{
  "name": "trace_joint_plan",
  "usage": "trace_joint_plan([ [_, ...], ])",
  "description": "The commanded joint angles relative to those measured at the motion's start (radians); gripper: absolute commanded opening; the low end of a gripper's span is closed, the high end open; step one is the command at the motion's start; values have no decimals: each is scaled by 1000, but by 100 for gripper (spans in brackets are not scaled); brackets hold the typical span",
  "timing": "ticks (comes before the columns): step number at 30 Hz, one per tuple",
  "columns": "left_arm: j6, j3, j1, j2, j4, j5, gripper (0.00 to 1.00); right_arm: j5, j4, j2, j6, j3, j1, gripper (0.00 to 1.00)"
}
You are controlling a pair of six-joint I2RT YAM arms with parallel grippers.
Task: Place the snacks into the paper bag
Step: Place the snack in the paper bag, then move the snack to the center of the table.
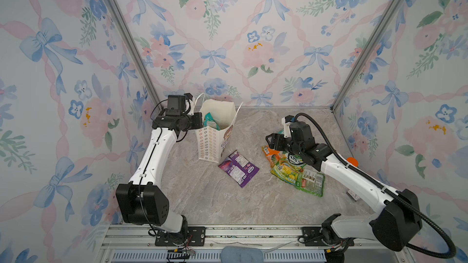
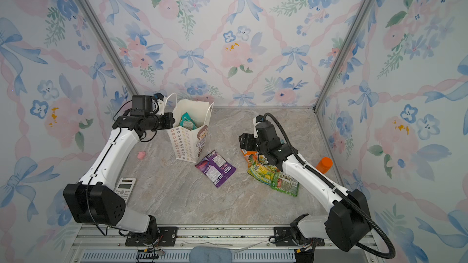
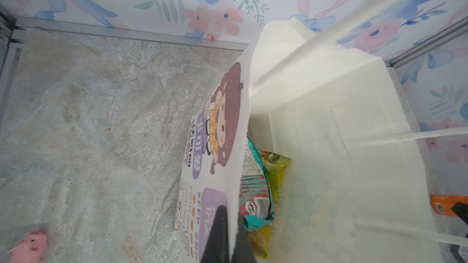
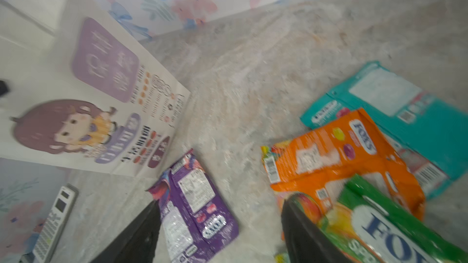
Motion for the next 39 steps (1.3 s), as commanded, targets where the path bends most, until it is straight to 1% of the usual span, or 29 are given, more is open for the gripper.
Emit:
trace_joint_plan([
  [1, 21, -8, 5, 9, 45, -11, 0, 19, -79, -72, 51, -97, -57, 77],
  [4, 21, -9, 6, 9, 45, -12, 0, -11, -69, -105, 84, -188, -125, 78],
  [5, 21, -8, 6, 10, 45, -13, 0, -20, -64, -111, 120, -213, -145, 78],
  [10, 21, -10, 7, 12, 45, -13, 0, -28, -80, -116, 136, -280, -196, 78],
  [17, 21, -11, 7, 14, 45, -12, 0, -71, -50, -115, 167, -380, -267, 77],
  [24, 21, -11, 9, 15, 45, -11, 0, -85, 0, -105, 173, -422, -284, 75],
  [29, 19, -12, 9, 18, 45, -6, 0, -126, 58, -66, 173, -425, -288, 71],
  [39, 18, -11, 8, 23, 44, 9, 0, -130, 81, 10, 134, -386, -288, 71],
])
